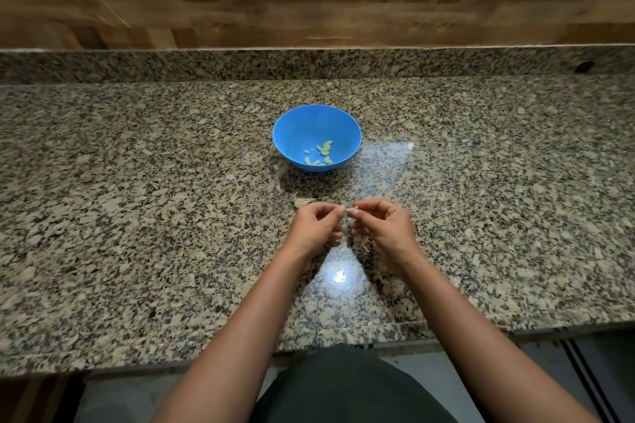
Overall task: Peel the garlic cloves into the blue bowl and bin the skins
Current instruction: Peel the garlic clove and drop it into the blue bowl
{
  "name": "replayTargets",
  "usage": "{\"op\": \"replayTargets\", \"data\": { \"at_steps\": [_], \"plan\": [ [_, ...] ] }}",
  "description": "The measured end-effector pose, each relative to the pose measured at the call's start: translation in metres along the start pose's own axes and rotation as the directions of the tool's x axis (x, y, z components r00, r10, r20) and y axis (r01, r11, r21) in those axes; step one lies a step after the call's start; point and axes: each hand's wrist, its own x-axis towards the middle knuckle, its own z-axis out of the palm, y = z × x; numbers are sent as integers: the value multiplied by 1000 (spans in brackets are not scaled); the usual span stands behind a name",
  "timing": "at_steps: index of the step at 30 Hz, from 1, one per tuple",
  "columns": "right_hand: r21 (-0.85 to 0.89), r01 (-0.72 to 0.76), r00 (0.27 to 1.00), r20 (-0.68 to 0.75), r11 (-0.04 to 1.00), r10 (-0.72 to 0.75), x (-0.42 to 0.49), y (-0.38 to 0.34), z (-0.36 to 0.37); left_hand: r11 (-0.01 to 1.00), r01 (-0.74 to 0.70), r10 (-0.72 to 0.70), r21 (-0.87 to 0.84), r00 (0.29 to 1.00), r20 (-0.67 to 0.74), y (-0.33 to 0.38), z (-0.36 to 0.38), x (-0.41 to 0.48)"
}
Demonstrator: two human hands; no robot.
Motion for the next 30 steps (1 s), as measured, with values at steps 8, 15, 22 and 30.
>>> {"op": "replayTargets", "data": {
  "at_steps": [8, 15, 22, 30],
  "plan": [
    [52, 8, 1000, 14, 999, -9, -5, 0, 10, 987, -138, 150, 86, 975, -165, 2, 5, -1],
    [198, -104, 994, 30, 975, 100, -4, -16, 16, 981, -188, 192, 41, 952, -237, 1, 11, -3],
    [198, -65, 995, -60, 978, 78, -6, -11, 21, 963, -88, 38, -254, 980, -194, 8, 18, -3],
    [224, -70, 997, -20, 972, 77, -8, -12, 18, 944, 13, -21, -329, 1000, -19, 12, 13, -3]
  ]
}}
